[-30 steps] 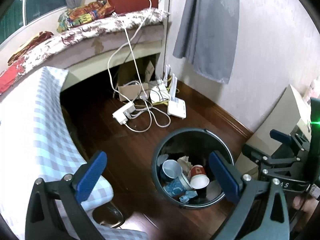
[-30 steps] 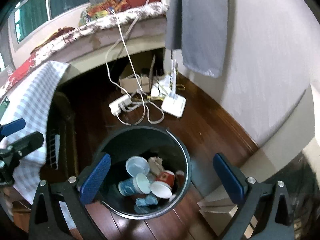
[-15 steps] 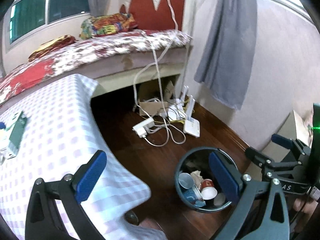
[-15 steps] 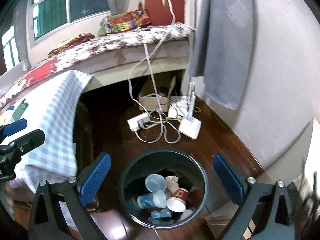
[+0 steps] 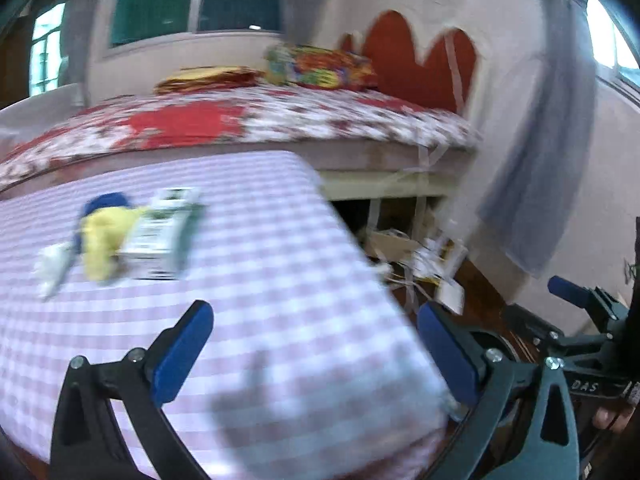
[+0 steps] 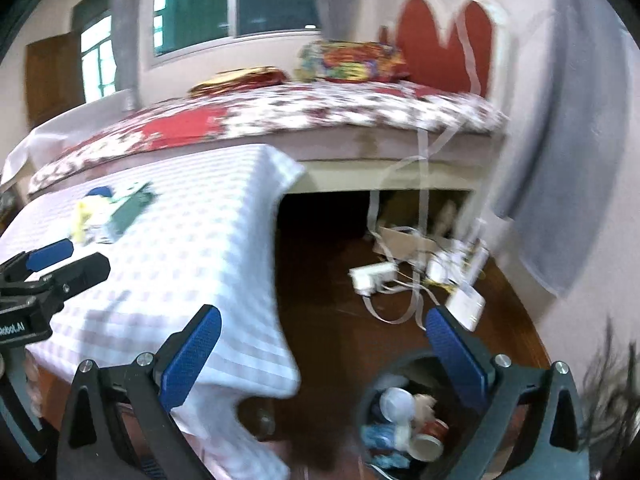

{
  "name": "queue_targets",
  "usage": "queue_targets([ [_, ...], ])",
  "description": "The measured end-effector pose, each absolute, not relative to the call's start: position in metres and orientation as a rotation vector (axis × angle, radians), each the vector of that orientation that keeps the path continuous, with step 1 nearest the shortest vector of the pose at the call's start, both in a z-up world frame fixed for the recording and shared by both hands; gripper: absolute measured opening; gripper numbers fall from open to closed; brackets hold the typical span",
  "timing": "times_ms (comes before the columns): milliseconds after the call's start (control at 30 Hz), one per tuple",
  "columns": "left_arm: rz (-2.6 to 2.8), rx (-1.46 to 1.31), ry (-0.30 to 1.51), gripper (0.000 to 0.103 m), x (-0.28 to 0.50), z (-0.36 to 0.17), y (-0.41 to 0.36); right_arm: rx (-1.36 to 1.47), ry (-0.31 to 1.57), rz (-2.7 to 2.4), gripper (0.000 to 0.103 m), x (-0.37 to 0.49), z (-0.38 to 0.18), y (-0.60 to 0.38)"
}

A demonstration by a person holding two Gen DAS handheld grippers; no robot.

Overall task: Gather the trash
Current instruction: 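Move both open tools back toward the table, then grasp the white milk carton with the right tool while the left tool grasps the white tissue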

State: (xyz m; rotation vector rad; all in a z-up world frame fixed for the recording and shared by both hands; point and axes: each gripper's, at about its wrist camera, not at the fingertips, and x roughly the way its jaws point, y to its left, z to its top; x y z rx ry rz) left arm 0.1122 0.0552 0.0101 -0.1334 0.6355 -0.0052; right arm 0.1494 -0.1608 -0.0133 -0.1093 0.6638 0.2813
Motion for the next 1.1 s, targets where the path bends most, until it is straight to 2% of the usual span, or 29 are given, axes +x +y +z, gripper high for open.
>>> queue_targets([
  [367, 0.249, -0.156, 0.616, 0.102, 0.084, 0.003, 0.195, -0.211, 0.67, 0.558, 0.103, 0.163, -0.005, 0.007],
  [567, 0.327, -0.213, 0.623, 0.1, 0.081, 0.001, 0.256, -0.25, 0.682, 0.617, 0.103, 0.175, -0.01, 0.067],
  [867, 0.305, -0.195, 0.667, 0.093, 0.113, -0.009, 0.293, -0.239, 0.725, 0.601, 0.103, 0.209, -0.022, 0.119],
  [1100, 0.284, -0.297, 0.704, 0.089, 0.127, -0.03, 0.313, -0.238, 0.71, 0.632, 0.103, 0.218, -0.018, 0.14],
])
